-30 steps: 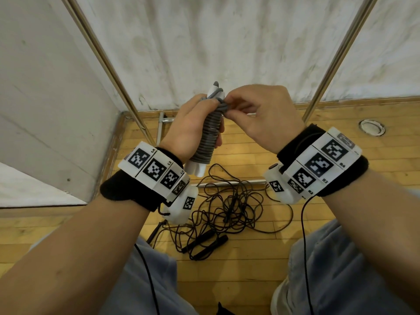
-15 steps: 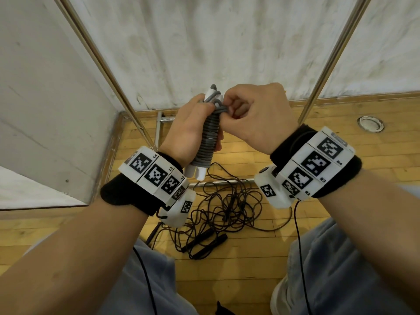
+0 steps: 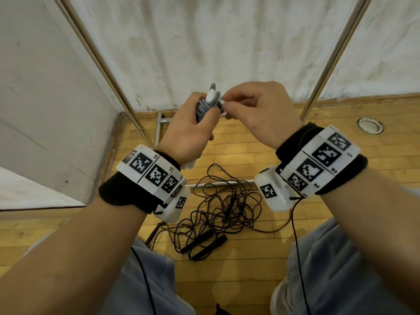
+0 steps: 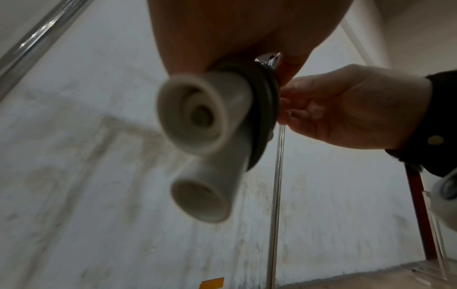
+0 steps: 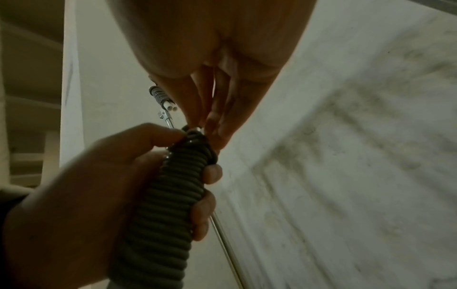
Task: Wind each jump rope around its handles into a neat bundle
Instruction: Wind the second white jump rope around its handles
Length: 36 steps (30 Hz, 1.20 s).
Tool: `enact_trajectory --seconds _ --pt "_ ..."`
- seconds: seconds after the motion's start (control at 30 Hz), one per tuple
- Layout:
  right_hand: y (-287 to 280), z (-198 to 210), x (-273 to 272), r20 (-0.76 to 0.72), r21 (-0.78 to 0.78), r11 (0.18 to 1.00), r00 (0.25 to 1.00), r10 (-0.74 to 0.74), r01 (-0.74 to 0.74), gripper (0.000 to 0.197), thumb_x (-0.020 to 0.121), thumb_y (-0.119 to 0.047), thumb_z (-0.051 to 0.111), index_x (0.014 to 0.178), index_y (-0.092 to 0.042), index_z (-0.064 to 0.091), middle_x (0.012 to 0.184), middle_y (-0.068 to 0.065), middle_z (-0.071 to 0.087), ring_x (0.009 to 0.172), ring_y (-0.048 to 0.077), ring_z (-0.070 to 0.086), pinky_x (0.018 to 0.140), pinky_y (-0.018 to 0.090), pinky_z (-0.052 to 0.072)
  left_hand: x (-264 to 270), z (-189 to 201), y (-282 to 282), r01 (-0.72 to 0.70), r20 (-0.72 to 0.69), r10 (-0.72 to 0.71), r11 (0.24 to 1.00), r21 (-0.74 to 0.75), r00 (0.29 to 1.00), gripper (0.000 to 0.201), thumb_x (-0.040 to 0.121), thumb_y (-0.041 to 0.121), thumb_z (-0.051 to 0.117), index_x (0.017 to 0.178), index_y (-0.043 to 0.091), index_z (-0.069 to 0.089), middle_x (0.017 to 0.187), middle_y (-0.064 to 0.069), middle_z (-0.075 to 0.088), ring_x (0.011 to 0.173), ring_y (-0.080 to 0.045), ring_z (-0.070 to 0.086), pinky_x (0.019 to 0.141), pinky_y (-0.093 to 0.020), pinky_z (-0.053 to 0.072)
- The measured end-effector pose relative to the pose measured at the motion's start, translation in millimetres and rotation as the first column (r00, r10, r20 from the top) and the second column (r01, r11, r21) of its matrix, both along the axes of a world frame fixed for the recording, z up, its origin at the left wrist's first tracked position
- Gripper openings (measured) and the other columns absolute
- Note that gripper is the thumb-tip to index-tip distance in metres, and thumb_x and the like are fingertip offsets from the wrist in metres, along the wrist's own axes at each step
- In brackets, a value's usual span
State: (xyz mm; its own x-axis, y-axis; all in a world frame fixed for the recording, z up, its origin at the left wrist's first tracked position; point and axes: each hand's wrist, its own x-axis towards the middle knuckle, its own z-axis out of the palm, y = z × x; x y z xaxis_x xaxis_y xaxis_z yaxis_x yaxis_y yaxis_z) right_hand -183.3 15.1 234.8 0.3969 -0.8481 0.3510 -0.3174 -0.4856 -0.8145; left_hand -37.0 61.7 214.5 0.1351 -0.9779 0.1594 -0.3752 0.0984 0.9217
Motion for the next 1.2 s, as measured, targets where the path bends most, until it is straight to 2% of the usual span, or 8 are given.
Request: enact_trajectory --seconds 0.1,0.2,0.53,0.67,0.83,1.03,1.1,1.2 --pt "-1.4 0.5 -0.2 0.014 0.164 0.986 1.0 0.01 -0.013 0.009 0.081 -0.02 0.07 0.074 -0.016 0.072 0.065 -0.003 0.068 0.062 0.012 0.068 0.065 0.028 0.057 2.6 -5.7 0.5 0.005 0.274 0.017 0.997 -0.079 0.961 0.02 0.095 0.03 0.049 0.113 0.022 0.044 0.077 0.007 0.056 0.058 -0.002 0.051 0.052 -0.019 0.042" --pt "-4.0 -1.3 -1.2 0.096 0.379 0.922 0.995 0.041 -0.075 0.007 0.079 -0.017 0.073 0.075 -0.012 0.072 0.06 -0.003 0.067 0.057 0.013 0.066 0.062 0.024 0.056 4.1 -8.8 1.9 0.013 0.442 0.051 0.99 -0.141 0.895 0.031 0.094 0.034 0.049 0.119 0.016 0.046 0.08 0.014 0.052 0.066 -0.003 0.051 0.055 -0.02 0.037" --pt "-2.2 -7.9 -0.9 0.284 0.641 0.742 0.959 0.012 -0.199 0.009 0.081 -0.005 0.069 0.089 -0.001 0.069 0.063 0.005 0.064 0.055 0.016 0.061 0.053 0.02 0.049 2.9 -10.9 6.2 0.018 0.602 0.131 0.972 -0.235 0.788 0.038 0.094 0.032 0.052 0.123 0.008 0.049 0.106 -0.004 0.06 0.085 -0.019 0.056 0.064 -0.03 0.038" --pt "2.7 -6.7 1.7 0.302 0.632 0.754 0.953 -0.027 -0.178 0.004 0.083 -0.006 0.065 0.082 -0.003 0.068 0.059 0.005 0.057 0.051 0.016 0.054 0.05 0.022 0.044 0.7 -10.6 8.8 0.002 0.604 0.154 0.969 -0.249 0.782 0.038 0.092 0.034 0.052 0.122 0.01 0.049 0.103 0.002 0.056 0.08 -0.011 0.047 0.064 -0.027 0.032" --pt "4.4 -7.0 6.6 0.322 0.623 0.771 0.941 -0.102 -0.129 0.027 0.08 -0.005 0.058 0.055 -0.009 0.049 0.052 0.004 0.041 0.045 0.016 0.037 0.047 0.026 0.031 -1.5 -7.3 9.1 -0.015 0.54 0.153 0.968 -0.251 0.828 0.046 0.087 0.047 0.045 0.116 0.013 0.053 0.089 0.009 0.054 0.074 -0.011 0.048 0.064 -0.027 0.034" --pt "-3.8 -6.7 4.8 0.353 0.736 0.661 0.916 -0.191 -0.146 0.023 0.08 -0.008 0.048 0.057 -0.011 0.044 0.049 0.0 0.037 0.043 0.015 0.036 0.045 0.024 0.031 -2.8 -7.8 5.6 -0.059 0.408 0.185 0.951 -0.302 0.894 0.041 0.086 0.048 0.053 0.104 0.013 0.063 0.069 0.014 0.055 0.061 -0.004 0.052 0.055 -0.01 0.038" --pt "-5.9 -8.3 5.0 0.317 0.757 0.643 0.928 -0.199 -0.121 0.021 0.082 -0.008 0.046 0.061 -0.01 0.044 0.049 -0.001 0.036 0.042 0.015 0.037 0.045 0.023 0.031 -4.2 -9.6 5.7 -0.071 0.357 0.175 0.956 -0.285 0.918 0.037 0.084 0.047 0.053 0.102 0.016 0.062 0.065 0.014 0.056 0.059 0.0 0.055 0.052 -0.013 0.042" --pt "-4.8 -11.9 9.5 0.267 0.734 0.672 0.951 -0.156 -0.096 0.017 0.085 -0.01 0.047 0.069 -0.007 0.051 0.057 0.002 0.043 0.044 0.017 0.043 0.045 0.023 0.037 -3.6 -11.3 3.7 -0.082 0.335 0.155 0.972 -0.221 0.93 0.031 0.085 0.042 0.053 0.102 0.018 0.06 0.067 0.008 0.06 0.057 -0.008 0.061 0.055 -0.033 0.051"
